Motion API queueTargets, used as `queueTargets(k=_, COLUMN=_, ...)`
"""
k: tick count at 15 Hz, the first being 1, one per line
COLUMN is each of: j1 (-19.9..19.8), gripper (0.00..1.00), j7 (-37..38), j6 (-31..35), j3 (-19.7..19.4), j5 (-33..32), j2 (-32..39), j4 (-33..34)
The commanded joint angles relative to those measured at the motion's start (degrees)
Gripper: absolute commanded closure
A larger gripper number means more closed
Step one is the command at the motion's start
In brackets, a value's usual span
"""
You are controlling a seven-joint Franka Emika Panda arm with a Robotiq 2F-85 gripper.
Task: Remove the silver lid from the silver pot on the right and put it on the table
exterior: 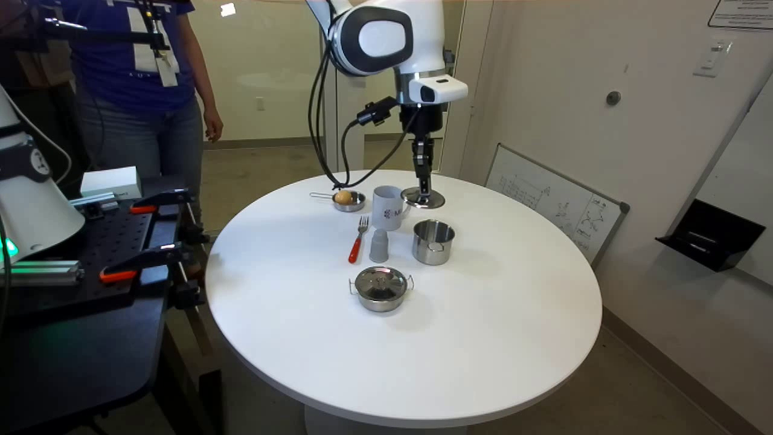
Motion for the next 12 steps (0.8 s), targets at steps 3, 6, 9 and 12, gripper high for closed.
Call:
queueTargets(k=3, j1=-1.68, gripper=0.95, j7=-1.09, j6=-4.01, j3=0.91, j5=-1.11, j2=-10.53, j4=-12.55)
queueTargets(k=6, j1=-4.4, gripper=0.95, j7=-5.74, j6=-3.42, j3=3.54, j5=0.4, j2=-13.91, j4=-17.78)
queueTargets(k=9, j1=-7.75, gripper=0.95, j7=-14.07, j6=-1.91, j3=7.05, j5=1.85, j2=-16.78, j4=-22.83)
queueTargets(k=12, j1=-10.43, gripper=0.95, j7=-23.93, j6=-0.87, j3=10.34, j5=2.13, j2=-18.48, j4=-26.49)
